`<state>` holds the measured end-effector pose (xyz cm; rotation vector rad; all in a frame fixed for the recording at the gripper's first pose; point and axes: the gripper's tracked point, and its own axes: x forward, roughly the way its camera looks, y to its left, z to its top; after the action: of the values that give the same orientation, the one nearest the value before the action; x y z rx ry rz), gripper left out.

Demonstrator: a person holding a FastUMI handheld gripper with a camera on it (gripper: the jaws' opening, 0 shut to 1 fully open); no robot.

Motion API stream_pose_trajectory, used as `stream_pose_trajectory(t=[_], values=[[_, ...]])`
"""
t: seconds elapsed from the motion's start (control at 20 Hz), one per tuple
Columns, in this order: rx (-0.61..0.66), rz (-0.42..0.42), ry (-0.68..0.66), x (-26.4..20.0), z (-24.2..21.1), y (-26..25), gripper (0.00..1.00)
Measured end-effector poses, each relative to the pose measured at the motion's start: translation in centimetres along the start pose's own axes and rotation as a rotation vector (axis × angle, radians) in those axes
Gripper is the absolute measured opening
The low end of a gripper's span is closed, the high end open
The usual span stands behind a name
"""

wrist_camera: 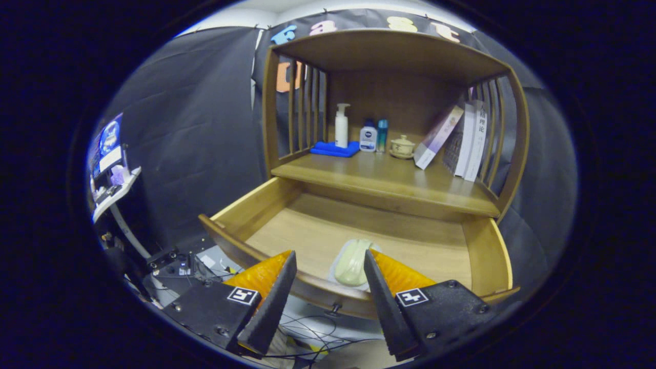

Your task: Pull open the drawer, take out the items inside it, and place them on the countertop above the cabinet.

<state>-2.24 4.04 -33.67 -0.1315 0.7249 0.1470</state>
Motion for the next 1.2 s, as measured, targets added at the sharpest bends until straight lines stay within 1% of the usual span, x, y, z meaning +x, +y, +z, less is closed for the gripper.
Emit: stream_pose_trajectory(t=[0.3,0.45,0.5,0.65,0.75,0.95,1.0,1.1,1.15,1.2], values=[[0.035,-0.024,0.186,3.8,-1.0,-1.3,0.83],[0.093,-0.031,0.290,6.1,-1.9,-2.1,0.79],[0.113,-0.034,0.312,6.6,-2.1,-2.2,0.74],[0.158,-0.030,0.364,8.0,-2.5,-2.5,0.69],[0.186,-0.043,0.402,8.8,-3.0,-3.0,0.67],[0.202,-0.061,0.449,9.6,-3.7,-3.4,0.57],[0.192,-0.069,0.459,9.8,-3.9,-3.5,0.52],[0.194,-0.078,0.476,10.1,-4.3,-3.6,0.47],[0.199,-0.084,0.481,10.0,-4.5,-3.4,0.46],[0.207,-0.095,0.485,10.1,-4.6,-3.5,0.39]])
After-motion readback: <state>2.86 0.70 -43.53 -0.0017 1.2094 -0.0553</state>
